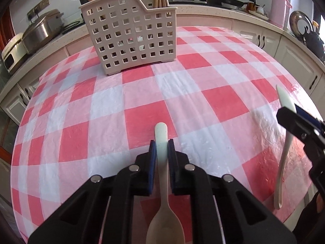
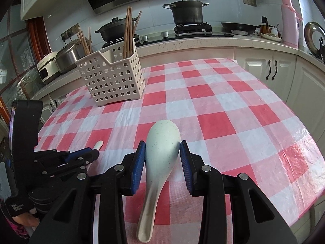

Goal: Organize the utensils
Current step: 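Close the right gripper on the wide white spoon while the left gripper grasps the small spoon, then lift both held spoons upright off the cloth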

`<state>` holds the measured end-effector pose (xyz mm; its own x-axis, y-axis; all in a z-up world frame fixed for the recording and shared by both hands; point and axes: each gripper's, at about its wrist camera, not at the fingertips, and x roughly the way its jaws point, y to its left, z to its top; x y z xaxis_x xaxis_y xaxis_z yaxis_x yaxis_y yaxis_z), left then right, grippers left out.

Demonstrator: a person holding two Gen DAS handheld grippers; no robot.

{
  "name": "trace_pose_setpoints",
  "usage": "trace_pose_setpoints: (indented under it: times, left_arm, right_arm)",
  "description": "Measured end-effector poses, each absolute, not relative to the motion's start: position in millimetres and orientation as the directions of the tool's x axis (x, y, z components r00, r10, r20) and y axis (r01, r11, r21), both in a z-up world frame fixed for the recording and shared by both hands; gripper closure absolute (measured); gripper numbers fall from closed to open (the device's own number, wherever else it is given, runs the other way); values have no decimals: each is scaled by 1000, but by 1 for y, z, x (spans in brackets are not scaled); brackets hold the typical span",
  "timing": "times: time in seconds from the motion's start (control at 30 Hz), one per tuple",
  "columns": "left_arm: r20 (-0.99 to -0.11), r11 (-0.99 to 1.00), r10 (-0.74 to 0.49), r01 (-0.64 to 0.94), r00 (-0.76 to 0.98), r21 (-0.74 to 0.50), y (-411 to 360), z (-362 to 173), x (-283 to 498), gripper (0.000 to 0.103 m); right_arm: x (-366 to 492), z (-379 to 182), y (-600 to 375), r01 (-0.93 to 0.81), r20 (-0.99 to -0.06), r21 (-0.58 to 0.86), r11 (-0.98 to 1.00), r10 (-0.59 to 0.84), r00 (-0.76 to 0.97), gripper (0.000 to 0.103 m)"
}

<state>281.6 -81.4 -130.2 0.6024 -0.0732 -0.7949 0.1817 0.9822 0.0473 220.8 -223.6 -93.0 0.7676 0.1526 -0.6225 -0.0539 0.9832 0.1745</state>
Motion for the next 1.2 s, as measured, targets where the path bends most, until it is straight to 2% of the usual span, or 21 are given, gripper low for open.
trace_pose_setpoints:
  times: [0.23, 0.6, 1.2]
  left_arm:
    - [-777, 985, -106, 171, 621, 3, -70, -124, 273, 92]
    - [-646, 983, -174, 165, 743, -75, -38, -71, 242, 92]
    - [-551, 981, -193, 176, 812, -84, -21, -46, 216, 92]
  right_arm:
    - [217, -88, -217, -71, -611, 167, 983, 160, 776, 70]
    - [208, -60, -199, -132, -547, 148, 980, 192, 815, 72]
    - [205, -40, -182, -170, -510, 103, 980, 199, 837, 73]
